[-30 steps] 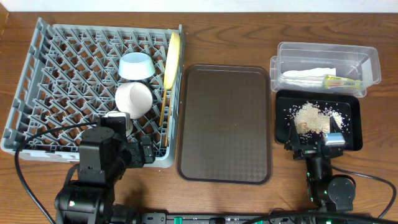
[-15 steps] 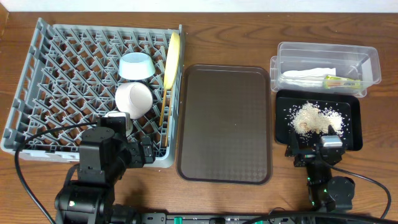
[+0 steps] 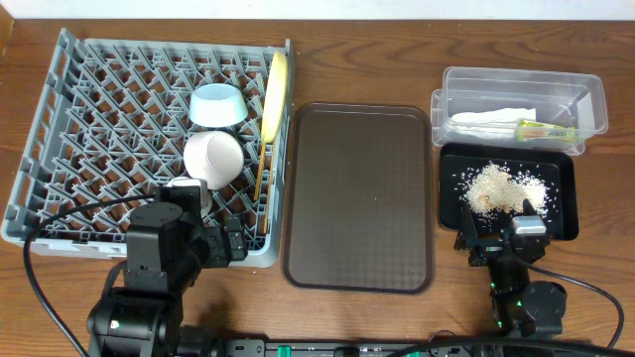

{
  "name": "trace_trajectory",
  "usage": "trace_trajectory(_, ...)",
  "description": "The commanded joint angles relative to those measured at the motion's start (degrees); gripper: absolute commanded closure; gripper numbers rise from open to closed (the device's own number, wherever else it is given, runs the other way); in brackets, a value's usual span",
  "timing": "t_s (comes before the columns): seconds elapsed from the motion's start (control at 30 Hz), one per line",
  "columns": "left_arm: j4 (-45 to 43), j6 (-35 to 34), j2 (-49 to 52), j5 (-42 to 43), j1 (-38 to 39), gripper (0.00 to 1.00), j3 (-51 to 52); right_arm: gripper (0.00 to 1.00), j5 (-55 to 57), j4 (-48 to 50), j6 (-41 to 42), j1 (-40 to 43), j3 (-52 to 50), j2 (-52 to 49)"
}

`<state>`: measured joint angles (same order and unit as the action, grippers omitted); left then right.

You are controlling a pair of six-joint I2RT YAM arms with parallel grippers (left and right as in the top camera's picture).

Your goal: Sort waste into correct bins and load items into the dishwasher

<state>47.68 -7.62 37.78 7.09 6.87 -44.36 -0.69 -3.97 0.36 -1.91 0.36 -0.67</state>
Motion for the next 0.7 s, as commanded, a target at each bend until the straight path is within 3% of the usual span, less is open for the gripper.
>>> trace_trajectory(0.0,0.0,0.5,0.0,-0.7,0.2,0.02,0.0,0.01,-0.9,-0.2,-0.2,0.5,-0.1,0.3)
trace_trajectory(0.67,0.4,0.5,-0.1,-0.7,0.2,0.02,0.0,0.01,-0.9,-0.2,-0.2,0.5,-0.1,0.3)
